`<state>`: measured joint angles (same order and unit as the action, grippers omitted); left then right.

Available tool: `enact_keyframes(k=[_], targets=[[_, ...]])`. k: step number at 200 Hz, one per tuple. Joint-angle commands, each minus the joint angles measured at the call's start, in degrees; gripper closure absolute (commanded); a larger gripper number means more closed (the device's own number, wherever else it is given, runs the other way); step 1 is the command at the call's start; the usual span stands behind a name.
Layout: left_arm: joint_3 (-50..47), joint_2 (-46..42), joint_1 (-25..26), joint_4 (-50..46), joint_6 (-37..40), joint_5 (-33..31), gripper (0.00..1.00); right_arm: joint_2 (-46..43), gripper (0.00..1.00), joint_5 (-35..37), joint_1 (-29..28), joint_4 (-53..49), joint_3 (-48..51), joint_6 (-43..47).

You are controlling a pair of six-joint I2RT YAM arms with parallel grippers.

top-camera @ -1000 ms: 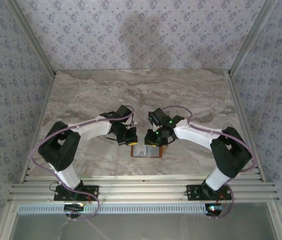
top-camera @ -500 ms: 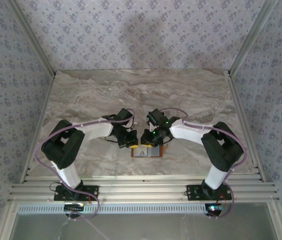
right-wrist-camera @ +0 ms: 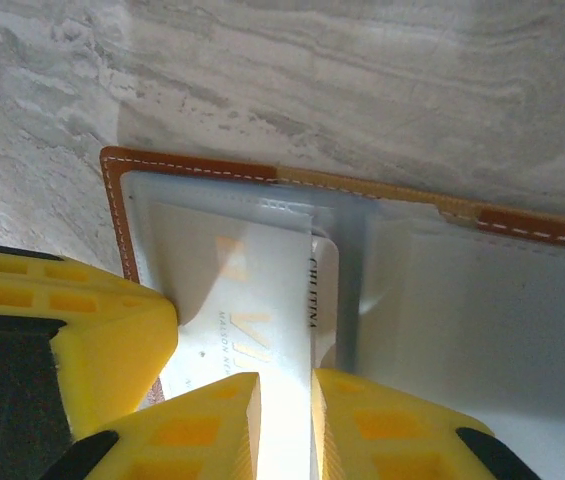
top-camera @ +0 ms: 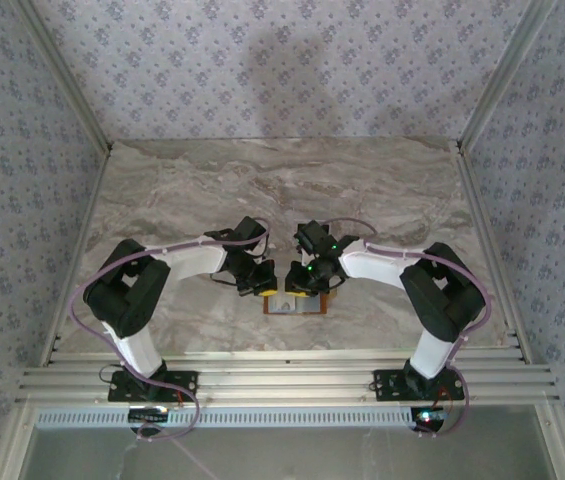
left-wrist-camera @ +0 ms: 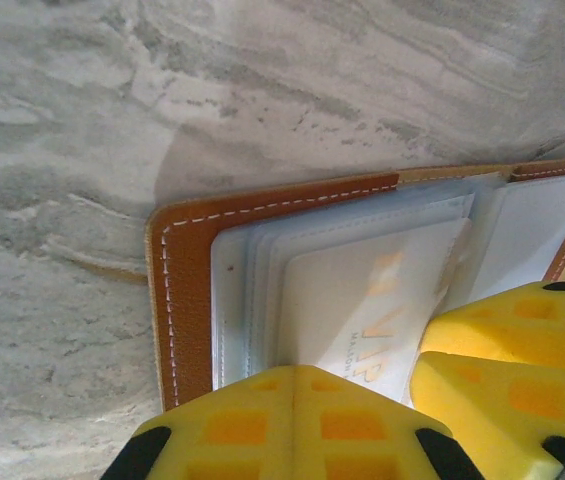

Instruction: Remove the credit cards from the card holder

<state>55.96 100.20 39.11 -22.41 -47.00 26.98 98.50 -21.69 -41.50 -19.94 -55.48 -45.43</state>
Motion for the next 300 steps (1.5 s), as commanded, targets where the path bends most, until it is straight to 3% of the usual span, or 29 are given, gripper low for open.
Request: enact_keyframes(k=[1, 109, 235, 300], targets=[[-0.95, 0.59, 0.1, -2.15, -0.2, -1.49, 0.99, -0.01, 0.78, 2.78, 0.1, -3.3, 0.38, 1.28], [-0.24, -0.45, 0.09, -3.51, 0.0, -2.29, 0.98, -2.11, 0.78, 3.48, 0.26, -4.86, 0.11, 1.8], [0.18, 0.52, 0.09, -3.43, 0.28, -1.84, 0.98, -1.94, 0.8, -5.51, 1.66, 8.71, 5.99, -2.48], [0.34, 0.78, 0.09, -3.69, 0.41, -1.91, 0.98, -4.23, 0.89, -5.47, 2.47, 8.71, 7.38, -2.61]])
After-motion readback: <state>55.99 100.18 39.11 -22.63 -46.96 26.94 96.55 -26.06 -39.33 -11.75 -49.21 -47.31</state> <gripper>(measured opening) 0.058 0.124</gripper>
